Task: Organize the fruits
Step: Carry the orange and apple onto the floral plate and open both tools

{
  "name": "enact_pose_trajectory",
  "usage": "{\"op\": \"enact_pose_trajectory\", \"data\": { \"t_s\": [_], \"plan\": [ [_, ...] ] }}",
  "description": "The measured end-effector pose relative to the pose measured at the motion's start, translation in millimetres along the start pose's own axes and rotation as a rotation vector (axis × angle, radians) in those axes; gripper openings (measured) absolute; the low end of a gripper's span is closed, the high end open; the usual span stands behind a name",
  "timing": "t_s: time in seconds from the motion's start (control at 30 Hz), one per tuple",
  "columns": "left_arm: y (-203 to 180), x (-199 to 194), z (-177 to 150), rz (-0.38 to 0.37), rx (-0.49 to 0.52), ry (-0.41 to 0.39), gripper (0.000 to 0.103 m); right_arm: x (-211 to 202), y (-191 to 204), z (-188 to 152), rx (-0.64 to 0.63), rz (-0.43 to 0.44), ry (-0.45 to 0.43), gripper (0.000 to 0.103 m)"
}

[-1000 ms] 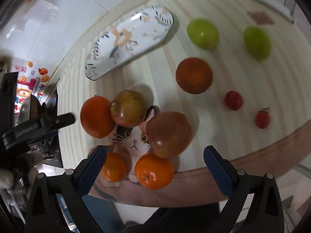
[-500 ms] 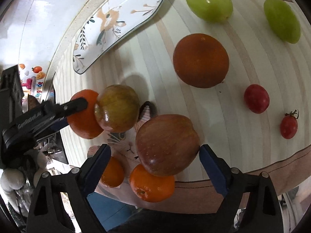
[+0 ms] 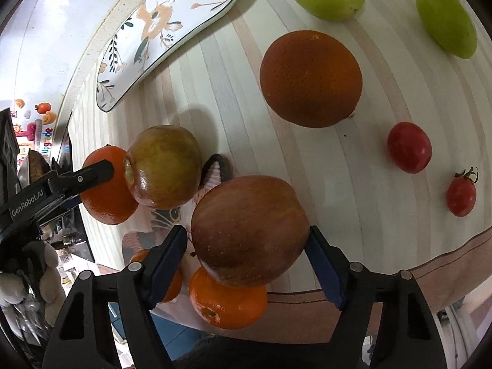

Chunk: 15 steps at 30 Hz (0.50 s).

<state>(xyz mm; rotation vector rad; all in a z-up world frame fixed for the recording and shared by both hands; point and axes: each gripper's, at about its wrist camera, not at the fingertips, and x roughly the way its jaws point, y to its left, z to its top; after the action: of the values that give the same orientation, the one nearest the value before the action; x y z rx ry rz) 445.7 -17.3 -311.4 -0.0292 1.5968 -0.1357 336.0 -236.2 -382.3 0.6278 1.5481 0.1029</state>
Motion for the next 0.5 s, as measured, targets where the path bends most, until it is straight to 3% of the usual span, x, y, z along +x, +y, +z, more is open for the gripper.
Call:
{"op": "enact_pose_trajectory", "data": {
  "t_s": [0.23, 0.37, 0.5],
  "plan": [
    [7, 18, 10, 0.051, 0.016, 0.043, 0.077, 5, 2, 1, 0.011, -0.013, -0.019, 0.076],
    [16, 20, 10, 0.027, -0.009, 0.029, 0.076, 5, 5, 4, 0.0, -0.027, -0.039, 0.074],
    [12, 20, 9, 0.051, 0.0, 0.014, 0.075, 2, 4, 2, -0.018, -0.038, -0.057, 0.073]
  ]
}}
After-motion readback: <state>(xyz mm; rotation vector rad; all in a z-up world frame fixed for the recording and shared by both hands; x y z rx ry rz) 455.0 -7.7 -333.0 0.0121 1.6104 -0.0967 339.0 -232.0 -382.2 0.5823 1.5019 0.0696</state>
